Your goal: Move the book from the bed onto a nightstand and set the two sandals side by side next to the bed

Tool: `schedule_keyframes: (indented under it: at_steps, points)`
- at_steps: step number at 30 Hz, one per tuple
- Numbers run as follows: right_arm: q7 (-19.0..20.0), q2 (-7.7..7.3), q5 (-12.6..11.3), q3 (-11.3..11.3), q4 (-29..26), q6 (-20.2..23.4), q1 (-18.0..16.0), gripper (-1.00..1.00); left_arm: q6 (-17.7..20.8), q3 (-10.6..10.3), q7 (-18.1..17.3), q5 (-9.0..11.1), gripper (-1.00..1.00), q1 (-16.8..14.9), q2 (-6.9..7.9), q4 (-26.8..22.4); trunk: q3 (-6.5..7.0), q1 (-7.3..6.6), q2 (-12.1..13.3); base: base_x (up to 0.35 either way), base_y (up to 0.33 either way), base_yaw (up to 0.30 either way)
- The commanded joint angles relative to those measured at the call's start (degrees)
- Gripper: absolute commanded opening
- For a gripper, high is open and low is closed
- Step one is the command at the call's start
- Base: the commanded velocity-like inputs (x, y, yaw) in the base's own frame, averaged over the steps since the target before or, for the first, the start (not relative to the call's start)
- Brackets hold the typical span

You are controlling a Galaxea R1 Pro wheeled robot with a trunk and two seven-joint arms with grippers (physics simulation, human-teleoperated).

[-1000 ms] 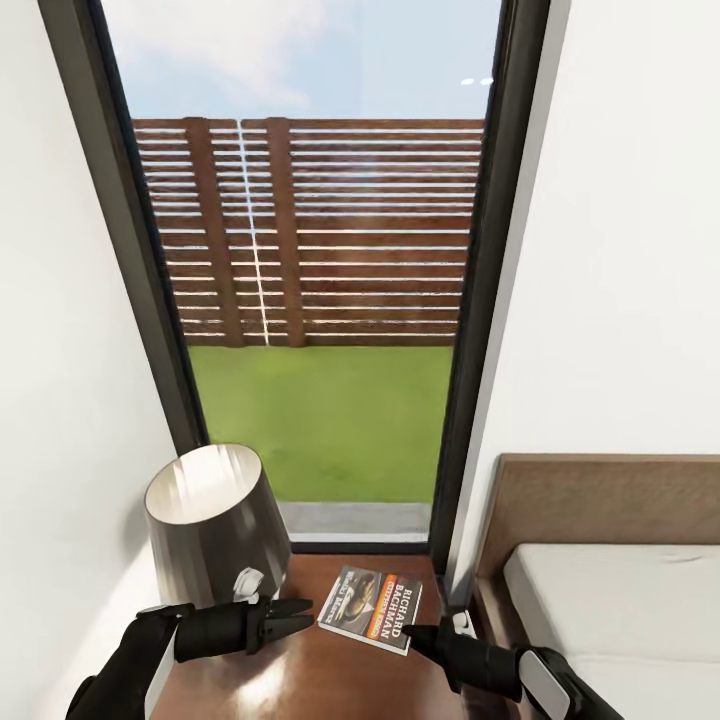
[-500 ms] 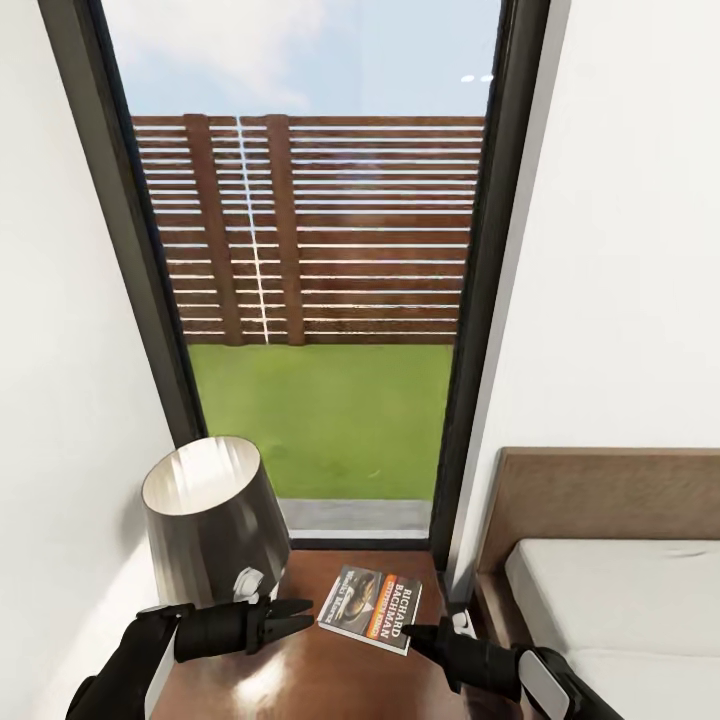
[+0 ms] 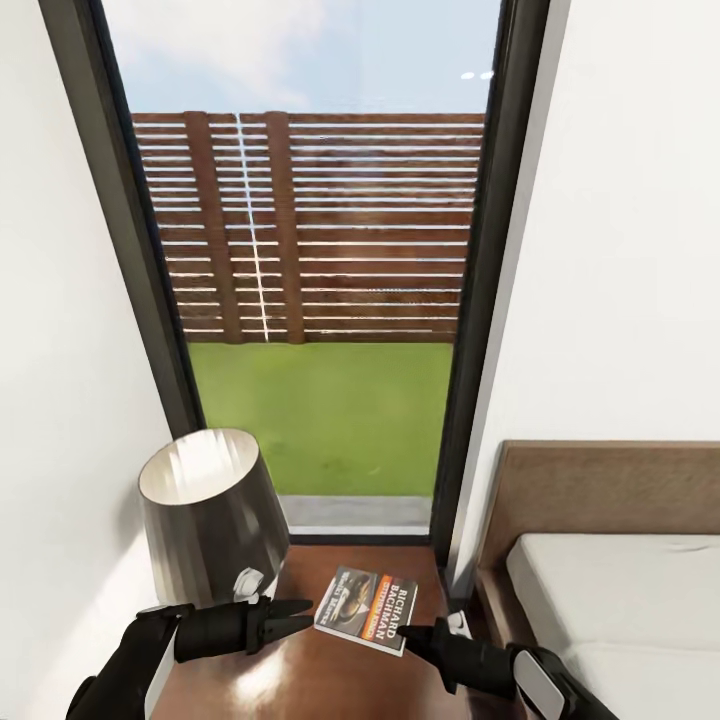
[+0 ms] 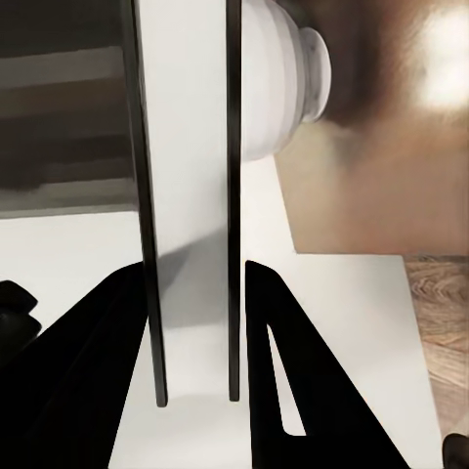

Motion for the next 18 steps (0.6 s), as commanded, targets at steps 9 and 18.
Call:
schedule_keyframes:
  at_steps: [9, 18]
  points:
    - [-0.2, 0.53, -0.5, 0.3, -0.1, 0.4, 0.0, -1.00, 0.6, 0.1, -0.4, -0.4, 1.00, 0.0, -0.04, 0.0, -1.68, 1.98, -3.7, 0.000, 0.000, 0.000]
    - [-0.2, 0.60, -0.5, 0.3, -0.1, 0.4, 0.0, -1.00, 0.6, 0.1, -0.4, -0.4, 1.00, 0.0, -0.04, 0.0, -3.30, 3.96, -7.3, 0.000, 0.000, 0.000]
